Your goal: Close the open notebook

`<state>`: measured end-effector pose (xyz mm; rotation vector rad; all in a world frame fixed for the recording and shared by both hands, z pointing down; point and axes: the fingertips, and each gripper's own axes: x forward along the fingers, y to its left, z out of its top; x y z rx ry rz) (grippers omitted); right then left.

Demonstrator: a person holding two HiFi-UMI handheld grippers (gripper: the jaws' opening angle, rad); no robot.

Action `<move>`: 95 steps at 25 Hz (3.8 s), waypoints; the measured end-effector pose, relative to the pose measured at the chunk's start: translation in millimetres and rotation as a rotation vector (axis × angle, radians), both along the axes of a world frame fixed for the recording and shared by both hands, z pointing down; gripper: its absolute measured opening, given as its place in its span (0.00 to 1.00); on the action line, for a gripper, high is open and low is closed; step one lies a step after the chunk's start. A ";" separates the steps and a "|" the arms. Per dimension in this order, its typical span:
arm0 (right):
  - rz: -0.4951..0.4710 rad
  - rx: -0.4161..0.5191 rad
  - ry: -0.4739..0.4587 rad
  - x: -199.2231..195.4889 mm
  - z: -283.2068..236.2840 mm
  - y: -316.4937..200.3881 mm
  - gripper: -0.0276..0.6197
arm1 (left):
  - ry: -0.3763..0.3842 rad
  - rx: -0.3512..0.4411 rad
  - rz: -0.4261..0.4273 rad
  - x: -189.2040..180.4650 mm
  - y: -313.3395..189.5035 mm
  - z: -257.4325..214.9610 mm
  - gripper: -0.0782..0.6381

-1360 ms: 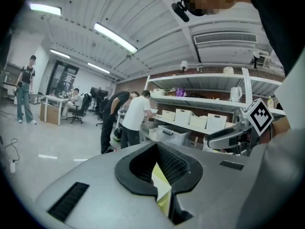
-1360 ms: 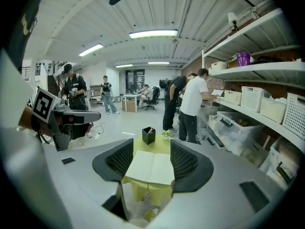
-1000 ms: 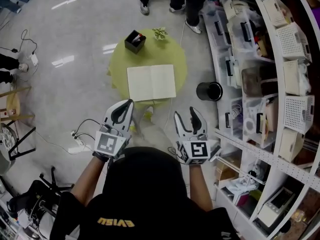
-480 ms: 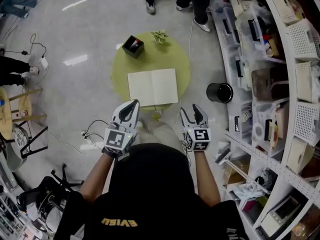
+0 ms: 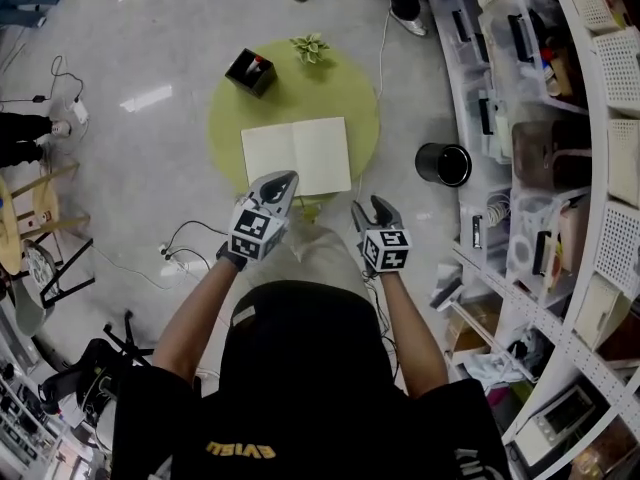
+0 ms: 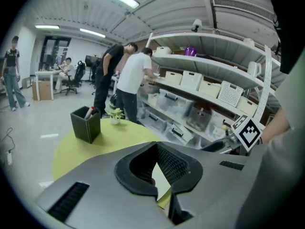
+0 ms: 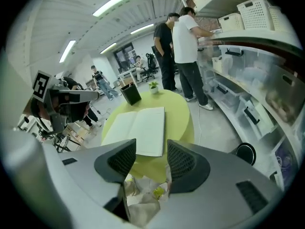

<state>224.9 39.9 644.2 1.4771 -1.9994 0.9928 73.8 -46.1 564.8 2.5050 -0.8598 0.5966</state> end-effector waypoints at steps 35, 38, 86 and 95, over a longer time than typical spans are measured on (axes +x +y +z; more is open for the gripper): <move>0.061 -0.246 -0.107 -22.2 128.7 -18.8 0.30 | -0.177 -0.494 0.091 33.0 36.4 200.7 0.13; 0.056 -0.245 -0.117 -22.8 129.5 -16.7 0.27 | -0.202 -0.482 0.114 36.6 36.8 199.8 0.13; 0.161 -0.222 -0.105 -10.1 124.7 -39.8 0.06 | -0.119 -0.402 -0.182 -46.8 44.5 186.1 0.13; 0.263 -0.254 -0.132 -7.9 126.4 -40.6 0.06 | -0.147 -0.291 -0.039 -50.8 41.4 192.4 0.13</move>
